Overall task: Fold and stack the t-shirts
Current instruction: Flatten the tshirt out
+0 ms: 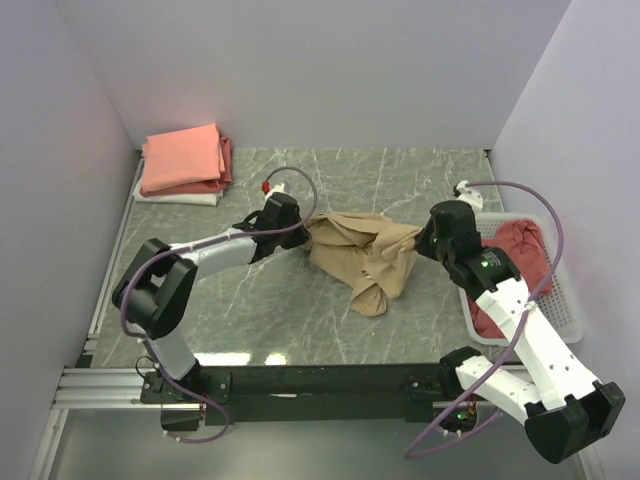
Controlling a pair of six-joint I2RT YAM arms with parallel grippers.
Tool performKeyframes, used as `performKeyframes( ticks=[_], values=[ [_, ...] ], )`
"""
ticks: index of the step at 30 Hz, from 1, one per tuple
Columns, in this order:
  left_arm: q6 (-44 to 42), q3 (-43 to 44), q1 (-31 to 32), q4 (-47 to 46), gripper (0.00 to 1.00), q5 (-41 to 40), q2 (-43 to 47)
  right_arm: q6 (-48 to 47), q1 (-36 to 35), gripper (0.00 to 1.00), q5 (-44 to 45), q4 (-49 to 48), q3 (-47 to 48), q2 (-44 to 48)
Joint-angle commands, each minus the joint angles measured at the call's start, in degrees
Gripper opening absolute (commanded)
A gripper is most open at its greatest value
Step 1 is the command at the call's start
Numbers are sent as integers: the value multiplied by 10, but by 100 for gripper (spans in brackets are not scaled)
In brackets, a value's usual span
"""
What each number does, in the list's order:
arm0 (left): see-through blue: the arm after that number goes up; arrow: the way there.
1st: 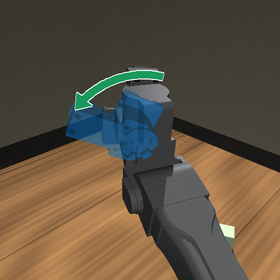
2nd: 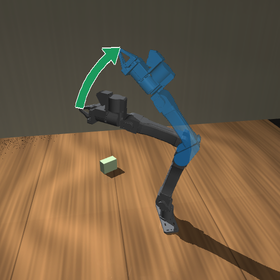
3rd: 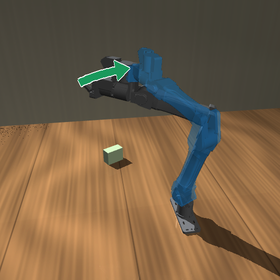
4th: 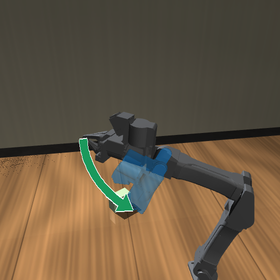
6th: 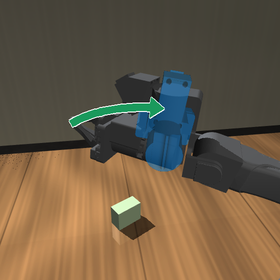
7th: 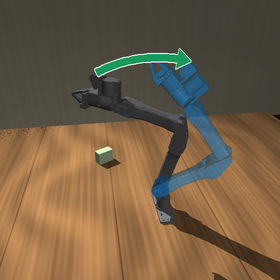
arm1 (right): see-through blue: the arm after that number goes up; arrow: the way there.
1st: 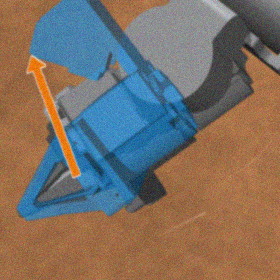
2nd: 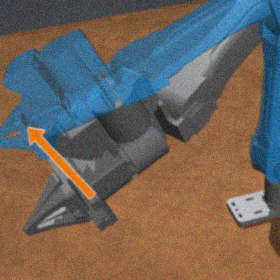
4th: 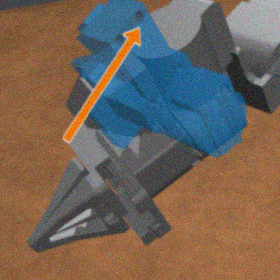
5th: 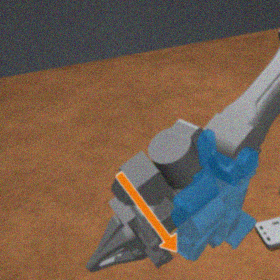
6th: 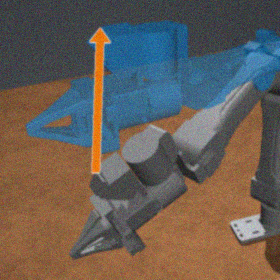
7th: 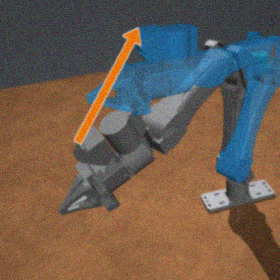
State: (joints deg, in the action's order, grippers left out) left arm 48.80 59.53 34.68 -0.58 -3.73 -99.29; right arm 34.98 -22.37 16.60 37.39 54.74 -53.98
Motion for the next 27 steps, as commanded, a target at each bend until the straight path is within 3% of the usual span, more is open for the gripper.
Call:
performKeyframes(
  ticks=[1, 8, 17, 23, 27],
  values=[
    [-19, 17, -7, 56, 1, -78, 89, -21, 28, 0, 1, -3, 65, 10],
    [-43, -14, -31, 166, 1, -142, 346, -44, 62, 0, -1, 36, 161, 21],
    [-59, -7, -38, 269, 1, -168, 580, -62, 71, 0, 28, 80, 250, 66],
    [-70, -20, -38, 238, 1, -146, 612, -79, 73, 0, 30, 51, 318, 29],
    [-61, -28, -38, 212, 1, -103, 547, -95, 73, 0, -22, -9, 348, -112]
  ],
)
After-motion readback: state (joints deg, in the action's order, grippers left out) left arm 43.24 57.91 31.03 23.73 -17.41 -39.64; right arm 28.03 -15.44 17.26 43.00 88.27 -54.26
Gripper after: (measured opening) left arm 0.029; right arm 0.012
